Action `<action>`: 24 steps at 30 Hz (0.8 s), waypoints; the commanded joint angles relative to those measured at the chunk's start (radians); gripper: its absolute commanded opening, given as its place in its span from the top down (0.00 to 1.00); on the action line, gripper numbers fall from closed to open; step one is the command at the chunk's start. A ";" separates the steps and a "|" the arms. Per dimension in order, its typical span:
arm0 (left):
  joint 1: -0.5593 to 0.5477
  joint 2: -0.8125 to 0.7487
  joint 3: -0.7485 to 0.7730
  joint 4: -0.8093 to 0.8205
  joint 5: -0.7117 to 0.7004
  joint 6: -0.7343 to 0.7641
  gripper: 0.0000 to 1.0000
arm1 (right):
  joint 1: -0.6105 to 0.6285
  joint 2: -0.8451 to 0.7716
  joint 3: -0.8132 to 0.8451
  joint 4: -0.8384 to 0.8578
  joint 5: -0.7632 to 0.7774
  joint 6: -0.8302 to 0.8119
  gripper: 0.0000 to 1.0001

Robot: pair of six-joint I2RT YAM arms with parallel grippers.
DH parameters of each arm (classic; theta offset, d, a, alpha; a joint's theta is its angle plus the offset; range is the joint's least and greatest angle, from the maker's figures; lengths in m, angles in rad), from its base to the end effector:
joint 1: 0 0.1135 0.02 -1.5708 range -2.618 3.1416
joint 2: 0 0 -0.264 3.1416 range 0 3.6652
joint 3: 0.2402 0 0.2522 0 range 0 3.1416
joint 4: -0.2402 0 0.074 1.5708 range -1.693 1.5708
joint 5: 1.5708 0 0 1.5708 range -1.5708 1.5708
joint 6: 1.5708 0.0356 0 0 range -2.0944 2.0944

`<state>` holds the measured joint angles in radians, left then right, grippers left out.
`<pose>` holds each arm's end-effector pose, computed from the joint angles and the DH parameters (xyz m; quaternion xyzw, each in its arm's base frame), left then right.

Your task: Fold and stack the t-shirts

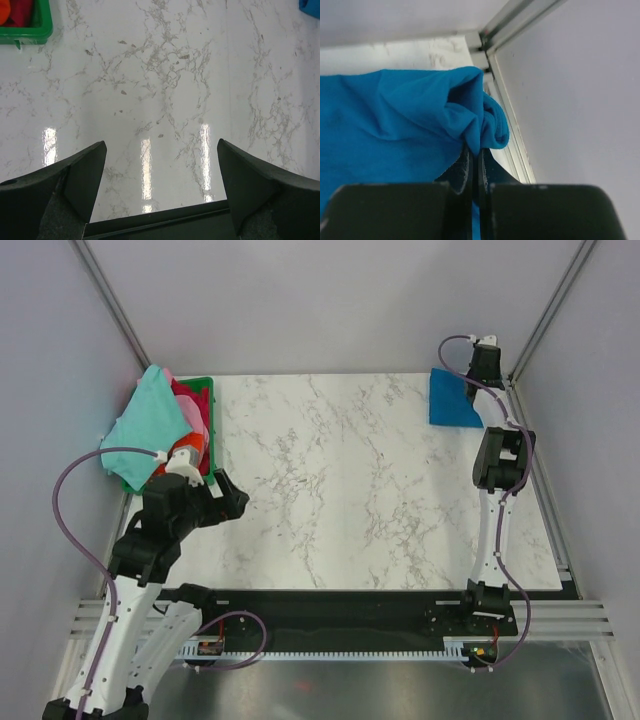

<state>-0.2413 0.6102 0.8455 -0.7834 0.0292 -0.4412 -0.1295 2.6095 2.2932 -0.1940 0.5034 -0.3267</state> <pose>0.1176 -0.0300 0.3231 -0.0799 0.8684 -0.1758 0.4568 0.5836 -0.0933 0.1769 0.0431 0.8438 -0.3201 0.4285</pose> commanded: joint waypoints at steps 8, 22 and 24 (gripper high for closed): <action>0.027 0.013 0.000 0.039 0.044 -0.004 0.00 | -0.044 0.110 0.094 0.451 0.064 0.002 0.29; 0.051 -0.016 -0.002 0.041 0.044 -0.005 0.00 | -0.025 -0.339 -0.299 0.504 -0.192 0.484 0.02; 0.066 -0.024 -0.002 0.041 0.040 -0.005 0.00 | -0.032 -0.415 -0.440 0.502 -0.382 0.613 0.02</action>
<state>-0.1959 0.6041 0.8436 -0.7780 0.0566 -0.4412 -0.1688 2.3638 1.9533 0.2401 0.3820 0.0364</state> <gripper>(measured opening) 0.993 0.980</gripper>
